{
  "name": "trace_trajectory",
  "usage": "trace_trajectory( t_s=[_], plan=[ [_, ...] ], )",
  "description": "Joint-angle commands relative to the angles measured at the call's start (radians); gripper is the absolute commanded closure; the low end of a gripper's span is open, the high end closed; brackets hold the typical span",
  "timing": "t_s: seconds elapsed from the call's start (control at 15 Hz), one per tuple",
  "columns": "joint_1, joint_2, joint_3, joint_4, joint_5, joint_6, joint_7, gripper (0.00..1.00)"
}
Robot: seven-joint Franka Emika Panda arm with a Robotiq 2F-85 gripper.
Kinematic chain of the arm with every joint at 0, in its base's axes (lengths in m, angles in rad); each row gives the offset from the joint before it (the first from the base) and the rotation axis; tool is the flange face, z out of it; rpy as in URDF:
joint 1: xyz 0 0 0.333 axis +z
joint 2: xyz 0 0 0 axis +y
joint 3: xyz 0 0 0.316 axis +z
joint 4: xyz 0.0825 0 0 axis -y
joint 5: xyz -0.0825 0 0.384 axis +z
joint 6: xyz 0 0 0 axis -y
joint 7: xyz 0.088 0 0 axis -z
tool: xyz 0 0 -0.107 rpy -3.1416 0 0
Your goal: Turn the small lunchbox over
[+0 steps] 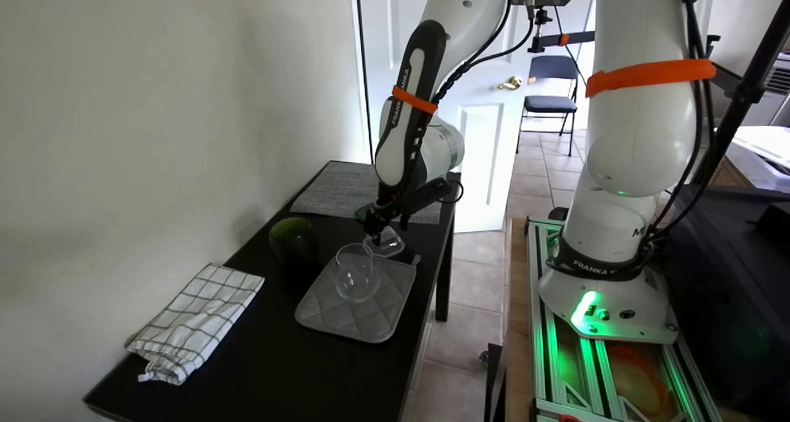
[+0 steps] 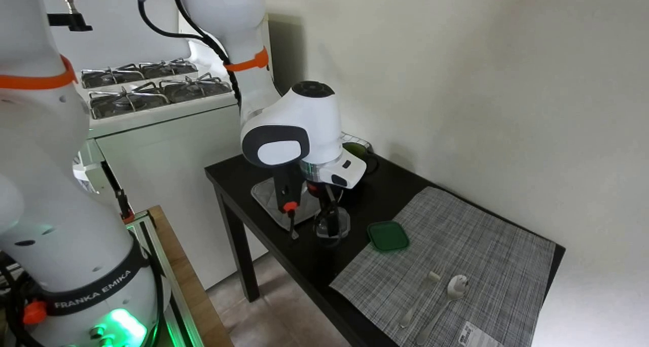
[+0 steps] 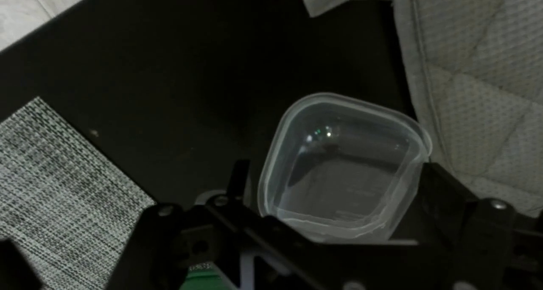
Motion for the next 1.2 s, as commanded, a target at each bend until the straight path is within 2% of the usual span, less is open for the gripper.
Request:
trace_trajectory(
  t_s=[0.0,0.33,0.53,0.73,0.93,1.13],
  plan=[
    [-0.015,0.024,0.026,0.008,0.022,0.052,-0.004,0.0],
    [-0.009,0.04,0.033,0.023,0.022,0.067,0.003,0.0],
    [0.031,0.059,-0.019,0.028,-0.003,0.062,0.019,0.0],
    [0.042,0.072,-0.033,0.042,-0.001,0.062,0.017,0.0],
    [0.019,0.077,-0.001,0.064,0.019,0.066,0.011,0.0],
    [0.037,0.089,-0.023,0.079,0.007,0.064,0.014,0.0]
  ],
)
